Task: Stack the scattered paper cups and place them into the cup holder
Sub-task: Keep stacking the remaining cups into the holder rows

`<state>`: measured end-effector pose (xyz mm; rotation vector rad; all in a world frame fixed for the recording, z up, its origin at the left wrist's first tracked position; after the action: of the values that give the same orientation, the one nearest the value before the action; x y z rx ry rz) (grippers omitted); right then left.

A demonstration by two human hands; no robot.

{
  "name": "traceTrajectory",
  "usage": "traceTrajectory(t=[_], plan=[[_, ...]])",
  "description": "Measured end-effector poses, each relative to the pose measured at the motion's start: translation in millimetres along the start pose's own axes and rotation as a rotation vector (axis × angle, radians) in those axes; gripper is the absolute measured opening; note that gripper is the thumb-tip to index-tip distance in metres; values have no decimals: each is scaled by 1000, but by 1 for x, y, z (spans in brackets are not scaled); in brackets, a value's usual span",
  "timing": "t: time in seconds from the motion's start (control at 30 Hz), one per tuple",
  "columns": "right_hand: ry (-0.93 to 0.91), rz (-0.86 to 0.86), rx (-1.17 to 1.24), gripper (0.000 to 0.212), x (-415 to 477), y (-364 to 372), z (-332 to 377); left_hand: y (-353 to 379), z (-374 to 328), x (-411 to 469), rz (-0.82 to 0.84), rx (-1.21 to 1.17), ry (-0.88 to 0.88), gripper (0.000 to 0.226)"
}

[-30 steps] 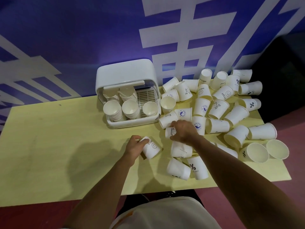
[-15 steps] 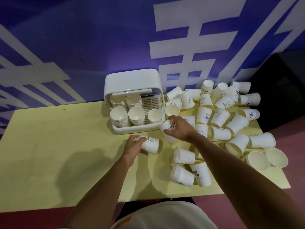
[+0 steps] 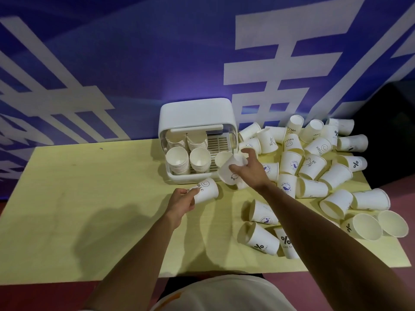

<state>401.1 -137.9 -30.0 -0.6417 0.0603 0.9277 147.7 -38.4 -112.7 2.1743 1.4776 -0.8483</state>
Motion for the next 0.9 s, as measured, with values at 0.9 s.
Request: traceTrajectory(t=[0.9], plan=[[234,-113,331,41,7,11,-22,13,-10,-11,266,-8,-59,14]])
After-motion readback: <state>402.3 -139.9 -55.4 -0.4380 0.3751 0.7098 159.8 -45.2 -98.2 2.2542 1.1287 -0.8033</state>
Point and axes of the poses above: each hand's wrist, its own x-axis towards the middle knuckle, its own y-axis out of the palm, z = x × y, the point moved 9 cm from there along x, towards the middle knuckle, and after that the axes turned 8 degrees about -x, right-handed, at the moved point
